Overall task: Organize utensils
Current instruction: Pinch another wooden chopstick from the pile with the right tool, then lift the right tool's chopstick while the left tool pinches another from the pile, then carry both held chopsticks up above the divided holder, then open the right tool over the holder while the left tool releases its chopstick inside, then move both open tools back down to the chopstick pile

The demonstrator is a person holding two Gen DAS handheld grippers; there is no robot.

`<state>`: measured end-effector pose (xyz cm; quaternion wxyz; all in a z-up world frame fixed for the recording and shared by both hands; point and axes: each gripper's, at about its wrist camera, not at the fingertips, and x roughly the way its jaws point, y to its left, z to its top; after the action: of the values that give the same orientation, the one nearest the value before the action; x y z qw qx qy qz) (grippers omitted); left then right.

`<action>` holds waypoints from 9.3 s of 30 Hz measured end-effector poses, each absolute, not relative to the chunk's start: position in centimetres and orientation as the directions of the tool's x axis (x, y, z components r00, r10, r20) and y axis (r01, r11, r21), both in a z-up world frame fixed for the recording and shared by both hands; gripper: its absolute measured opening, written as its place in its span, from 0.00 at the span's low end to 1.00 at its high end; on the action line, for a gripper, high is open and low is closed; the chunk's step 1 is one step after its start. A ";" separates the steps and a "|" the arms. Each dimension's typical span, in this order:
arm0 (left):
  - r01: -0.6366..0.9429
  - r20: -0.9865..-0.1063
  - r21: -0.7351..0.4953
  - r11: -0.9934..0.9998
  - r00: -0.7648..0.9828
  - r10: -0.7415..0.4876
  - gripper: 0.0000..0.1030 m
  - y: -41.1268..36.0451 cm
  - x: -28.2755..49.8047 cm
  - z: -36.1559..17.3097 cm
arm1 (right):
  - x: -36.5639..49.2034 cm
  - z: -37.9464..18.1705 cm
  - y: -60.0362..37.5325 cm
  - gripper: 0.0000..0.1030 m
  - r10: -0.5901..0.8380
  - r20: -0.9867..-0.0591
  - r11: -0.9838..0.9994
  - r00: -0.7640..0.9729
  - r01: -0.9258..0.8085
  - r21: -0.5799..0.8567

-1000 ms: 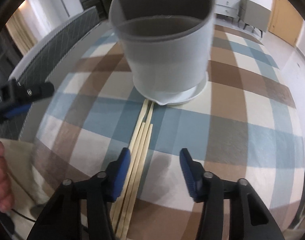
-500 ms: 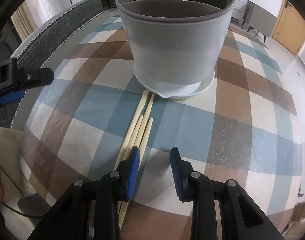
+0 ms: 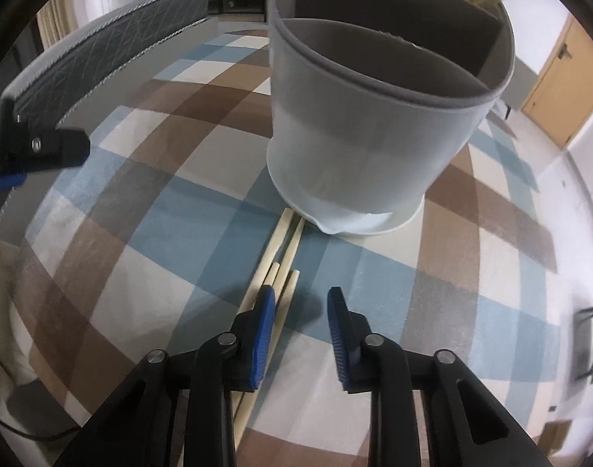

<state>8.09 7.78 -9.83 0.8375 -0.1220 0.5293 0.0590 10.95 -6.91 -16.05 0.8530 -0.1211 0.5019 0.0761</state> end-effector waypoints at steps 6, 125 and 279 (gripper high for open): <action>-0.239 -0.909 -0.146 0.960 0.416 -0.034 0.94 7.9 8.3 -10.3 | 11.4 -16.1 -9.0 0.24 0.084 -0.895 0.980 0.438 -0.197 -0.004; 0.115 -0.664 -0.273 0.955 0.696 -0.274 0.02 1.6 5.1 -2.6 | 3.5 -3.8 -19.1 0.03 0.212 -0.527 0.953 0.823 -0.055 0.297; 0.128 -0.540 -0.159 0.979 0.818 -0.195 0.96 3.4 0.2 6.8 | -2.5 3.4 -15.4 1.00 0.156 -0.412 0.983 0.898 -0.102 0.150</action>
<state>0.15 3.44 6.82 0.9518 -0.0575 0.2891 -0.0850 -2.53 -15.35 3.44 0.9721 0.0623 0.2164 0.0661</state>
